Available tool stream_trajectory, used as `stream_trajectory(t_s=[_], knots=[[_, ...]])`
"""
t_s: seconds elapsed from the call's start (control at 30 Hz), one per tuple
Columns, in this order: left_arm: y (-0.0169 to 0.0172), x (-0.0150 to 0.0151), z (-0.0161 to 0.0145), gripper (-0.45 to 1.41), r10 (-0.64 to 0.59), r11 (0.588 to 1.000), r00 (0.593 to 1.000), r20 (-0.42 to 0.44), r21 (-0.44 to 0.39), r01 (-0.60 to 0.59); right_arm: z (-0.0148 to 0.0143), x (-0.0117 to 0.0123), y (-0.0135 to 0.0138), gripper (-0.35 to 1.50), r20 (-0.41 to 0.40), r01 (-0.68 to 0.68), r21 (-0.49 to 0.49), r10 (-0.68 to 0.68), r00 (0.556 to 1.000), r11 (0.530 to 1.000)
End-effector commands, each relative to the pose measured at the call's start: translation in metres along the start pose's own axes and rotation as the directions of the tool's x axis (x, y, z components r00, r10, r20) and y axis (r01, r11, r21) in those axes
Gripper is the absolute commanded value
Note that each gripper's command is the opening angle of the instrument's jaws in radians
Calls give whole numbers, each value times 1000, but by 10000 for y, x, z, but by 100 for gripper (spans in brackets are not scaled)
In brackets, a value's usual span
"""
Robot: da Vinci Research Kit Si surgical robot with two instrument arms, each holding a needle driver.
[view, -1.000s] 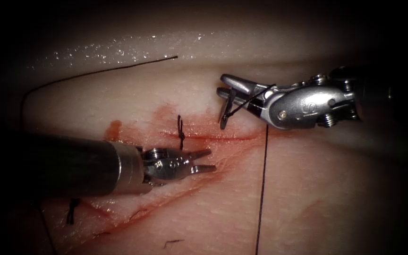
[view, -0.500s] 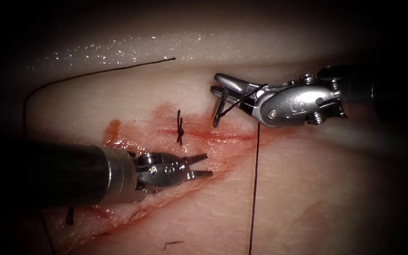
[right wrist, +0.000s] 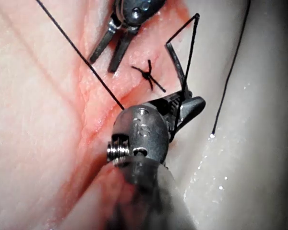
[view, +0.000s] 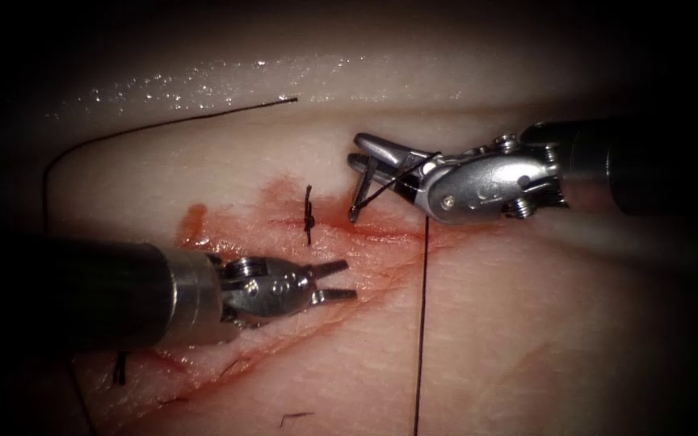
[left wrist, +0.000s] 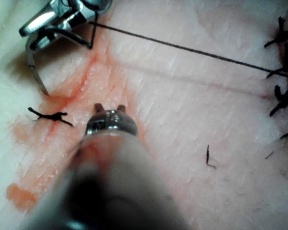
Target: Wound Closure
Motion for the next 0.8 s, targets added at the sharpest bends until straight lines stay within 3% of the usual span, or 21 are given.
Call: stream_trajectory(t_s=[0.03,0.13,0.33,0.47,0.8], knots=[[1,1,6,29,1,1000,1000,-1,-3,-1,9,-8,-9,-35,2,45,-1,-45,999,999],[0,1,4,29,1,1000,1000,-2,-5,-1,8,-12,-18,-35,5,92,6,-92,996,996],[-8,-3,-12,29,3,1000,1000,0,-17,-3,2,-32,-80,-35,8,166,79,-167,986,983],[-16,-6,-24,29,3,1000,1000,4,-17,-3,-1,-45,-110,-35,23,143,114,-146,989,983],[-28,-14,-32,29,-8,1000,1000,16,3,8,-16,-70,-131,-35,74,62,126,-72,995,990]])
